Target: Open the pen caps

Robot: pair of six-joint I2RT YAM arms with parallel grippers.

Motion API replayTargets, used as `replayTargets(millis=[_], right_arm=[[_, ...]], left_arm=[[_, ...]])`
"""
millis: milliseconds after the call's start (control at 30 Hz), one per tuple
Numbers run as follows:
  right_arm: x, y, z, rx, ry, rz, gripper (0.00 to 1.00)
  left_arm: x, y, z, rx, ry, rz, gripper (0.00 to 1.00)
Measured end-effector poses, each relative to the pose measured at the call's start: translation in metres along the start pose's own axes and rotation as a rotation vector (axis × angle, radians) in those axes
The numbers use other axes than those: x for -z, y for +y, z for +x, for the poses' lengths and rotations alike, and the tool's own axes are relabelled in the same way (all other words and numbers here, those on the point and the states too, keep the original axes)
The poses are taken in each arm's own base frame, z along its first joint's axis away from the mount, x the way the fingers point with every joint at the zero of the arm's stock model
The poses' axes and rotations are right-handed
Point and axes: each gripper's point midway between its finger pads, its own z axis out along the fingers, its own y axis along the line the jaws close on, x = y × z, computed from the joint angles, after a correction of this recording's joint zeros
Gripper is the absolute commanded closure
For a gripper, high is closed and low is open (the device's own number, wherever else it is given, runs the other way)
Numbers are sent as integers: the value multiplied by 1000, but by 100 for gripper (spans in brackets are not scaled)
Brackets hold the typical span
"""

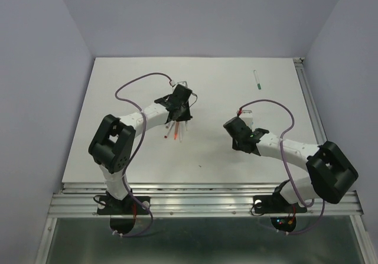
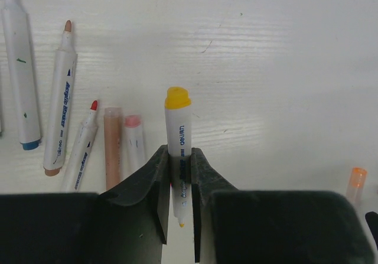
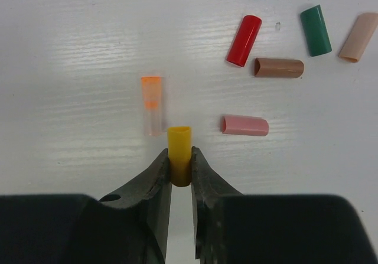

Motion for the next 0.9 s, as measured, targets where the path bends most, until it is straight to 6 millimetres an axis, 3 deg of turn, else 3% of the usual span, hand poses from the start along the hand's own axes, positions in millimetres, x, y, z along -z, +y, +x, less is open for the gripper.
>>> replayTargets(millis=[33, 300, 333, 500, 633, 667, 700, 733, 900], right_arm=[[-2, -2, 1, -1, 6, 8, 71], [-4, -5, 5, -16, 21, 28, 55], [-4, -5, 5, -19, 22, 29, 55], [1, -7, 4, -30, 24, 29, 33], [14, -4, -12, -60, -15, -1, 17], [17, -2, -18, -66, -30, -12, 7], [22, 0, -25, -78, -50, -27, 3], [25, 1, -30, -80, -61, -36, 0], [38, 6, -69, -113, -151, -80, 0]], left_arm=[[-1, 1, 1, -4, 3, -10, 83], [-2, 10, 16, -42, 35, -78, 52], [-2, 10, 16, -45, 37, -81, 43], [-1, 12, 18, -53, 43, -90, 28], [2, 12, 17, -57, 42, -85, 19], [6, 10, 14, -57, 35, -78, 18], [11, 8, 10, -57, 25, -67, 1], [16, 6, 6, -57, 12, -56, 1], [54, -16, -24, -52, -92, 44, 1]])
